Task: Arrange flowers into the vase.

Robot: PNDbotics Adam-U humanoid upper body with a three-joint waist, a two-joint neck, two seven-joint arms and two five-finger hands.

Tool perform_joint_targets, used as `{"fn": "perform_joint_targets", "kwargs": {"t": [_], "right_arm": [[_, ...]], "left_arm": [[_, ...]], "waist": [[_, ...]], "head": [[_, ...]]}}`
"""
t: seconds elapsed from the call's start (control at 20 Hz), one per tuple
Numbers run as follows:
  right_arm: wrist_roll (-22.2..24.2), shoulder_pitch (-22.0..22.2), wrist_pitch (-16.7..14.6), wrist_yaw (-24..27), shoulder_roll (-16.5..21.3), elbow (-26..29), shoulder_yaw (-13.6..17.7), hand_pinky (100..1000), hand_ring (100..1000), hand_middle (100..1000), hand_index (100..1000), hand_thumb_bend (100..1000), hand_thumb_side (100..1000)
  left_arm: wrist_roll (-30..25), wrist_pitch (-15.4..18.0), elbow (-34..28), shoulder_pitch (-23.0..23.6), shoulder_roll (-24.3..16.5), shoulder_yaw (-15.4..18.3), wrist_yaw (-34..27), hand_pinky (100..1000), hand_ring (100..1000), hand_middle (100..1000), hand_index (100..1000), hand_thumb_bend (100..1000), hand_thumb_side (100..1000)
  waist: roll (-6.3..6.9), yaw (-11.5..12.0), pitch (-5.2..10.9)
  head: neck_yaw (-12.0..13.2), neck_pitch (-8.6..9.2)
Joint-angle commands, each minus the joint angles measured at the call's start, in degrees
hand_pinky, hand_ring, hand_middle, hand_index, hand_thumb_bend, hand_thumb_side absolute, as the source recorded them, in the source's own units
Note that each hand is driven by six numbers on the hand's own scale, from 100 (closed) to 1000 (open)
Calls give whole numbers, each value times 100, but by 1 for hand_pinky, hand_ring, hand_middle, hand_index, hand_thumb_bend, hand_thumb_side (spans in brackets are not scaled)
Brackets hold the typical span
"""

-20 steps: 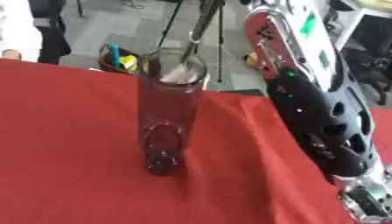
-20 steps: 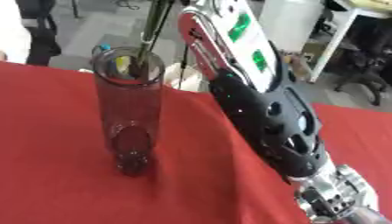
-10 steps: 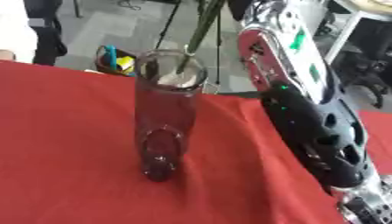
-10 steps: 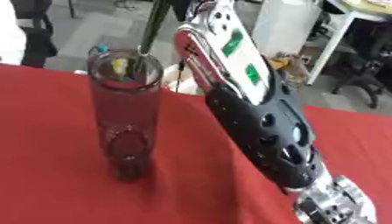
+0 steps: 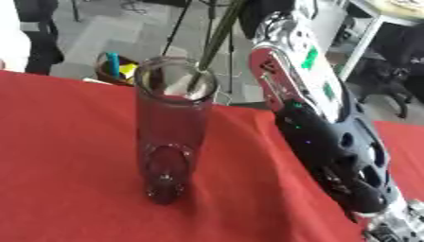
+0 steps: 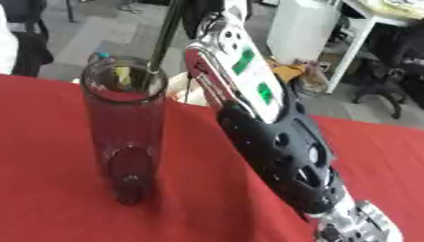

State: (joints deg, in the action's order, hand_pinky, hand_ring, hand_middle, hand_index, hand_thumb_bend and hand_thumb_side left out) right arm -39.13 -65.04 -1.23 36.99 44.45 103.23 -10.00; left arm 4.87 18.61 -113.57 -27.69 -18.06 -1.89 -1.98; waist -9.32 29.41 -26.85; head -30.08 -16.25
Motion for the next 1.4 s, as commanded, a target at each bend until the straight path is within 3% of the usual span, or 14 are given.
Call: {"fn": "perform_joint_targets", "kwargs": {"t": [0.05, 0.55, 0.95, 1.4], "right_arm": [[-15, -84, -13, 33, 201, -83, 19, 100, 100, 100, 100, 100, 521], [-16, -110, -150, 164, 231, -366, -7, 100, 100, 100, 100, 100, 527], [82, -81, -266, 153, 425, -761, -9, 100, 100, 100, 100, 100, 534], [126, -90, -266, 270, 424, -1005, -37, 100, 100, 100, 100, 100, 580]], "left_arm": [[-33, 9, -102, -54, -45, -19, 22, 835, 930, 886, 896, 100, 1000], [-71, 9, -102, -81, 2, -37, 10, 836, 932, 884, 896, 100, 1000], [-117, -11, -102, 30, 88, -45, 4, 838, 933, 881, 895, 100, 1000], [-163, -36, -102, 20, 115, -52, -7, 838, 934, 878, 895, 100, 1000]], "waist": [[37, 11, 95], [11, 53, 6], [66, 181, -71], [70, 189, -103]], "head": [[-36, 101], [-22, 97], [-113, 424], [-175, 463]]}}
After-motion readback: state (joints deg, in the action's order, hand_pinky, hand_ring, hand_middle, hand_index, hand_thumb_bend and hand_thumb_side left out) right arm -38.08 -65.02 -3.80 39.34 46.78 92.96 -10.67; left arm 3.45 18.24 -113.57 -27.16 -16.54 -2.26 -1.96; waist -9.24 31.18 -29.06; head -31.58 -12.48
